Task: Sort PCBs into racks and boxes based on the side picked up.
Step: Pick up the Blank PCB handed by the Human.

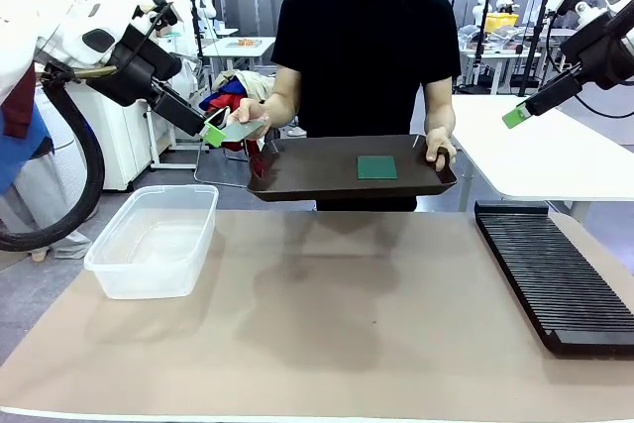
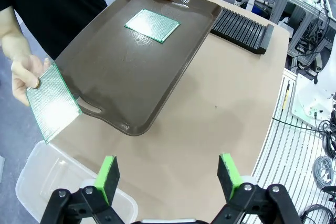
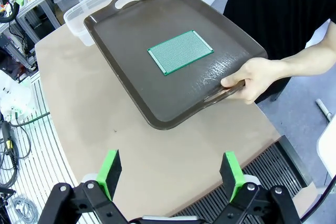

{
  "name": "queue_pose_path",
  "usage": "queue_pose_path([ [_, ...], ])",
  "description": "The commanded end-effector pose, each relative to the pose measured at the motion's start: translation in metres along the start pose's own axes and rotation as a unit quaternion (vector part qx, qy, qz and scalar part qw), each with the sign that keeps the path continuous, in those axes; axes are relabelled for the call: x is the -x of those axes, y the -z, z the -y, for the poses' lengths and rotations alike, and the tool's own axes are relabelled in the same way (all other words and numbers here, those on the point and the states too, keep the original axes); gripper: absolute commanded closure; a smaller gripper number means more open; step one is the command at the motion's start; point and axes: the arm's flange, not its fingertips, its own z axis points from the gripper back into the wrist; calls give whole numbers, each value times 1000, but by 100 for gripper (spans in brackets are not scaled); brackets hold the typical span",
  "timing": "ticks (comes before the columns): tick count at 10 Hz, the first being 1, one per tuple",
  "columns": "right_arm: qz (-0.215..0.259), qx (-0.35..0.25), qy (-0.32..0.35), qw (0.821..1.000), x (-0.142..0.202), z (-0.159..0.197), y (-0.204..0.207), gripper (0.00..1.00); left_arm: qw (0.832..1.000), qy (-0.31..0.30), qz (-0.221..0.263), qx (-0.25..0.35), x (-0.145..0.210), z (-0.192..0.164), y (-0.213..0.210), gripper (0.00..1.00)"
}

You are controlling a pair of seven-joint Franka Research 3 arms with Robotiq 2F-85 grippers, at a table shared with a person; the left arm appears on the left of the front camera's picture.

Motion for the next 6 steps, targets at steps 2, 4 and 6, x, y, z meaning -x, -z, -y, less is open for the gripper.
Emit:
queue_pose_path([
  [2, 5, -7, -1, 1000, 0, 0, 0, 0, 1000, 0, 5, 9, 2, -2, 0, 0],
  [4, 5, -7, -1, 1000, 0, 0, 0, 0, 1000, 0, 5, 9, 2, -2, 0, 0],
  [6, 5, -7, -1, 1000, 0, 0, 0, 0, 1000, 0, 5, 9, 2, -2, 0, 0],
])
